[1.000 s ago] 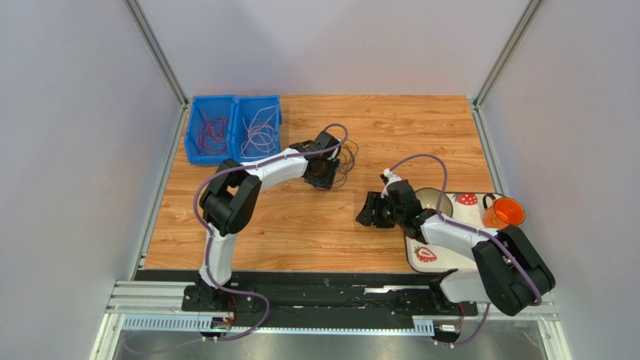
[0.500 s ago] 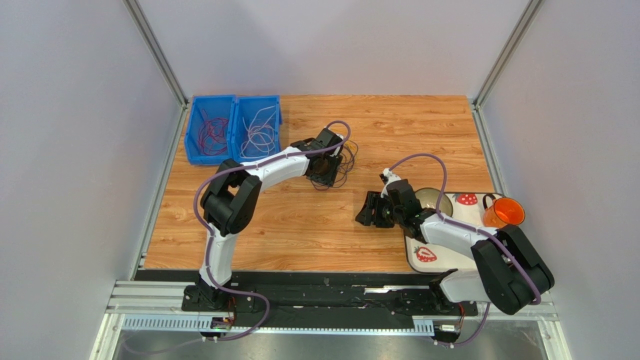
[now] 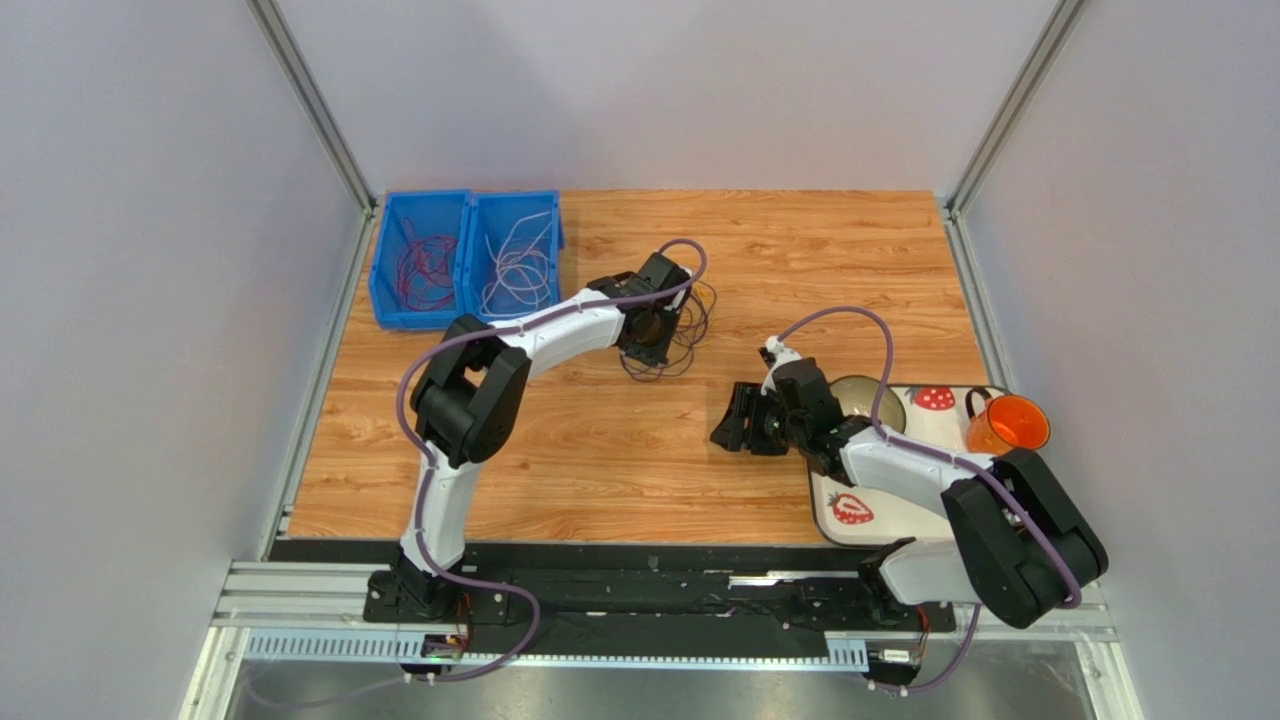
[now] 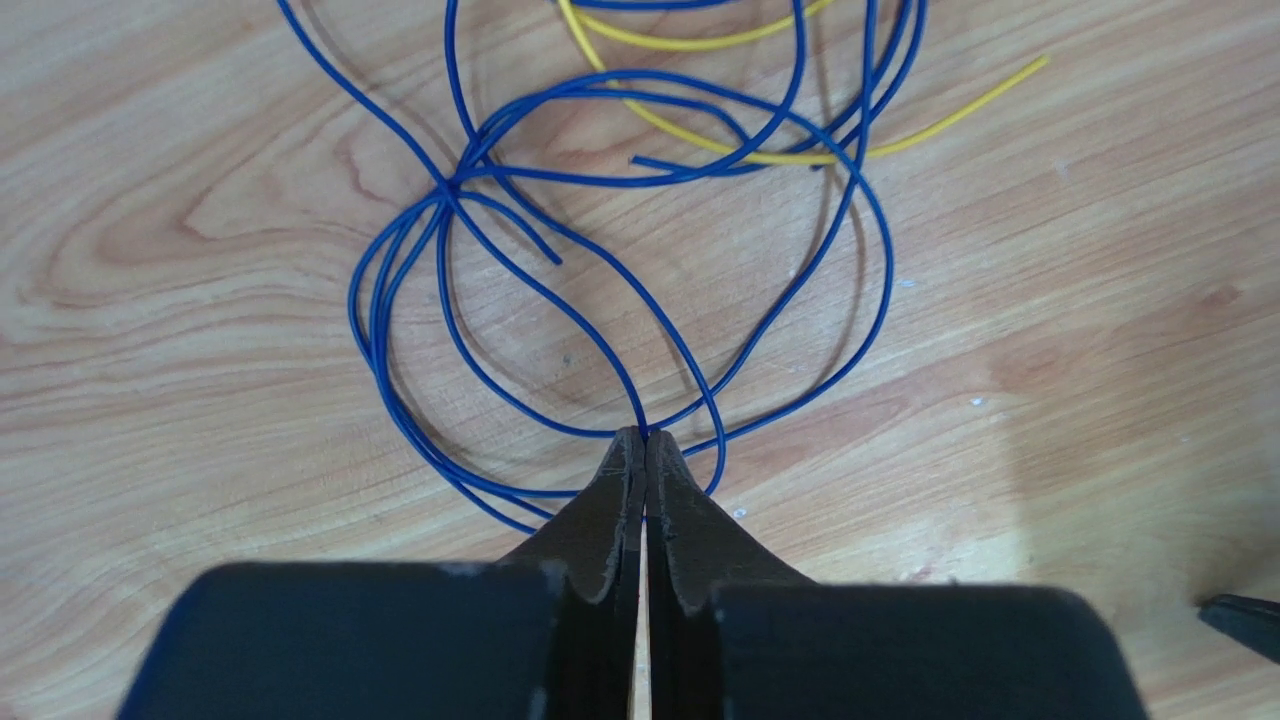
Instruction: Untangle the cables
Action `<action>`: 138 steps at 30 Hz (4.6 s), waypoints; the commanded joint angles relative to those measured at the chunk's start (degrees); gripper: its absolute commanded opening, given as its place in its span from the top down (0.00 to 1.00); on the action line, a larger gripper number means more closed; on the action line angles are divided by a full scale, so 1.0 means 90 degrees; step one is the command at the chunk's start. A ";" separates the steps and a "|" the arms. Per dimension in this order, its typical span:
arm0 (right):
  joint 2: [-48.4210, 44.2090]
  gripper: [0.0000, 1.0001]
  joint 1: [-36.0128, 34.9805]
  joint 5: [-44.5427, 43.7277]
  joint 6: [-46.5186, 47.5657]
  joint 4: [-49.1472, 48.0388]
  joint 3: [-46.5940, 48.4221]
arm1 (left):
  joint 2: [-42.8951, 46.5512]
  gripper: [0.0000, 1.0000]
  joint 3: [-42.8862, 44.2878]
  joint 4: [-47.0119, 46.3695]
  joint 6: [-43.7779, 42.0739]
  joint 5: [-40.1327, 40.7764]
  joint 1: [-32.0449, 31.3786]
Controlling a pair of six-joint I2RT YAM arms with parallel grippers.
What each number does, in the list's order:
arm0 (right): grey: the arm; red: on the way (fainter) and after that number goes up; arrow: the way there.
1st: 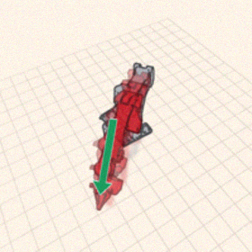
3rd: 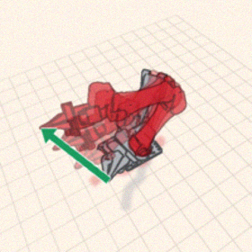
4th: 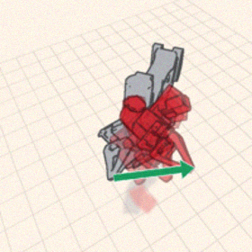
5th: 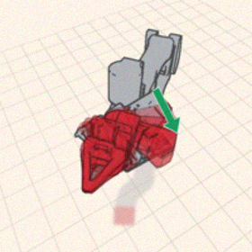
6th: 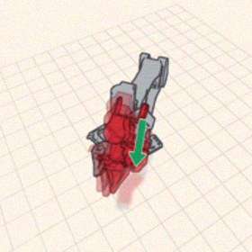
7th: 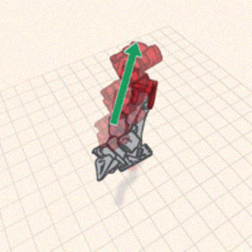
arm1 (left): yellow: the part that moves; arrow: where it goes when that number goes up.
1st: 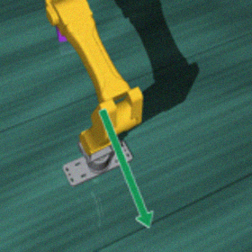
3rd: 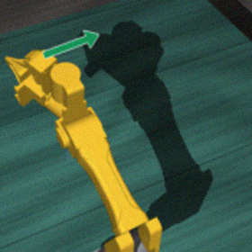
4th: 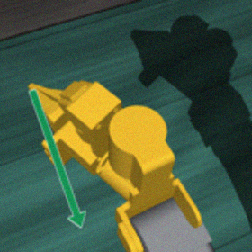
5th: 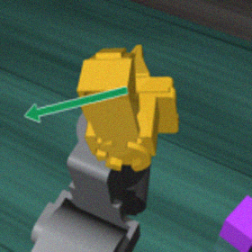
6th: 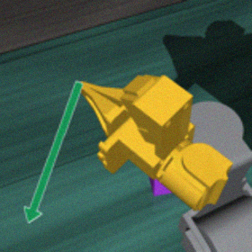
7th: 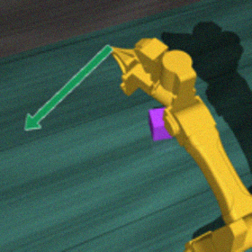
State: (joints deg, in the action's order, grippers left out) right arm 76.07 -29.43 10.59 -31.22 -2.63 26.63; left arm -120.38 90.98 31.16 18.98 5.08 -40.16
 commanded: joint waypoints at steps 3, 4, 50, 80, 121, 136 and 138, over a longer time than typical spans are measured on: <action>0.0112 0.42 0.0038 -0.0024 0.0090 0.0088 0.0058 | 0.0474 1.00 0.0876 0.0677 -0.0039 0.0148 -0.0039; 0.0112 0.42 0.0028 -0.0015 0.0081 0.0097 0.0058 | 0.0581 1.00 0.1061 0.1114 -0.0020 0.0187 -0.0039; 0.0362 0.37 -0.0723 0.0318 -0.0261 0.2147 0.2926 | 0.6451 1.00 -0.2073 0.1634 0.0841 -0.0303 -0.0039; 0.6459 0.43 -0.2443 -0.1635 -0.0789 0.5322 0.9785 | 0.8658 1.00 -0.3497 0.2622 0.0254 0.0744 -0.0030; 0.2865 0.29 -0.2082 -0.2408 0.0423 0.4834 0.8329 | 0.8833 1.00 -0.3194 0.3276 0.0654 0.2853 0.0166; 0.5052 0.47 -0.2120 -0.1382 0.0276 0.4599 0.9023 | 0.9255 1.00 -0.3517 0.3110 0.0576 0.3547 0.0312; 0.5326 0.50 -0.2130 -0.1382 0.0305 0.4609 0.9208 | 0.9225 1.00 -0.3527 0.3072 0.0538 0.3479 0.0322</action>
State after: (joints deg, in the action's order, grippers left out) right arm 119.87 -48.29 -3.75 -28.27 40.23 105.47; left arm -36.29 59.61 60.97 25.15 36.51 -37.71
